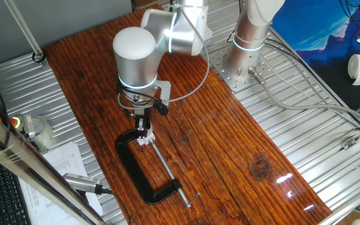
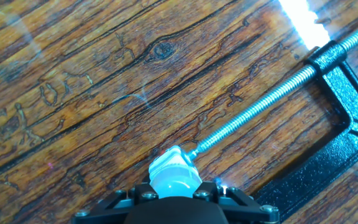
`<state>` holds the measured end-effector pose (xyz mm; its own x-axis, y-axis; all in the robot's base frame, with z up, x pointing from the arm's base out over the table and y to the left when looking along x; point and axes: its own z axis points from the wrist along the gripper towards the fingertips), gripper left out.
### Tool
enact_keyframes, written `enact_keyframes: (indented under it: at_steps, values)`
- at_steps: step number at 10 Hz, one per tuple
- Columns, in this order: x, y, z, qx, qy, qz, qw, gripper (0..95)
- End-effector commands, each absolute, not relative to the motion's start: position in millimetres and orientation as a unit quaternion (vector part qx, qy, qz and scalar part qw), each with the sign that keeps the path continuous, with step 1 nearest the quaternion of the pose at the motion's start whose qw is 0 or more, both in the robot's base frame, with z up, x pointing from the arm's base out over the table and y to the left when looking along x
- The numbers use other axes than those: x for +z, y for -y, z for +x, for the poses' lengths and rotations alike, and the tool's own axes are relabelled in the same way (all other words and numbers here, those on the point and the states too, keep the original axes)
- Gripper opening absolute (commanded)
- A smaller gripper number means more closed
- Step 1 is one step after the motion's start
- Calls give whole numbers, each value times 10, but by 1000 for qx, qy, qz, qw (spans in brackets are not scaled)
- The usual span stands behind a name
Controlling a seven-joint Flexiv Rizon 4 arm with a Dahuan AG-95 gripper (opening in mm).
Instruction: Install the light bulb by rotating it
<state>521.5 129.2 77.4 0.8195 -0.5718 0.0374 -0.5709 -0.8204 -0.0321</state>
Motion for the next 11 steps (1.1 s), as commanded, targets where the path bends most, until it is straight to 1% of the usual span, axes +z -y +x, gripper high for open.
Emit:
enact_keyframes:
  at_steps: [1,2,4,6,7,11]
  values:
    - [757,-1282,5220,-26,-310,-950,9,190]
    - [760,-1265,5221,-29,-323,-946,8,190]
    - [726,-1254,5230,-28,-343,-939,16,190]
    - [724,-1252,5230,-27,-357,-933,14,190]
    - [718,-1251,5232,-27,-366,-930,15,0]
    - [718,-1252,5235,-25,-418,-908,15,0]
